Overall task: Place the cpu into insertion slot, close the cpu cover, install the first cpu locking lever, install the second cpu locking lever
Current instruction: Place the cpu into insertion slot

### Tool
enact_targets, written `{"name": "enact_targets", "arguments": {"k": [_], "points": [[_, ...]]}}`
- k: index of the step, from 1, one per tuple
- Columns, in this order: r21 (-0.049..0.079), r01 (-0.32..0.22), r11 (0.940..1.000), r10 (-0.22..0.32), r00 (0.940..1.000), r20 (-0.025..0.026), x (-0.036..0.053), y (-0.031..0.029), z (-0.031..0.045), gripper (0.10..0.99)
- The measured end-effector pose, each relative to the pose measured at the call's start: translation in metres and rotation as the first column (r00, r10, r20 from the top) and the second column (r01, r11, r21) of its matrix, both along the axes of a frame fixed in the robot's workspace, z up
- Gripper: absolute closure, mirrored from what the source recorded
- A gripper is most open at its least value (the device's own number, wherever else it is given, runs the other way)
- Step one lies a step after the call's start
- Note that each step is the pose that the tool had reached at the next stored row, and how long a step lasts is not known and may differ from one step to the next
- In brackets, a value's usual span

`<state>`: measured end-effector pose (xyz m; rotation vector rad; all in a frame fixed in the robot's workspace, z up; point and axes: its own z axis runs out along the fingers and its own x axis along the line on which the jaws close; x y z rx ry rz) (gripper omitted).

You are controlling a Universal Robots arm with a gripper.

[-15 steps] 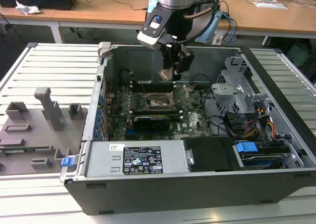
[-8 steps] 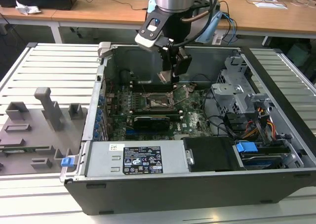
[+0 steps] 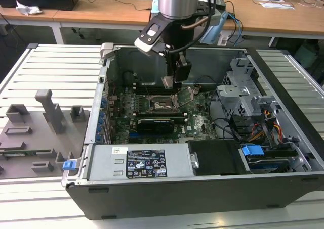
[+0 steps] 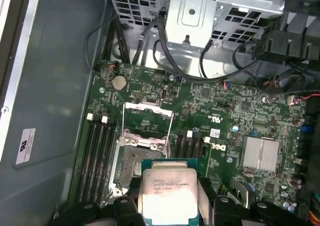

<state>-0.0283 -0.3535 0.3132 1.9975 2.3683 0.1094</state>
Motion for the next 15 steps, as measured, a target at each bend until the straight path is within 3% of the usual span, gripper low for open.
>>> {"name": "enact_targets", "arguments": {"k": [5, 8, 15], "points": [[0.000, 0.039, 0.9992, -0.039, 0.9992, -0.0034, -0.0004, 0.0010, -0.0068, 0.557], [0.000, 0.098, 0.9952, -0.098, 0.9952, -0.0036, -0.0005, 0.0010, -0.0094, 0.557], [0.000, 0.156, 0.9877, -0.156, 0.9877, -0.0036, -0.0006, 0.0010, -0.0130, 0.557]]}}
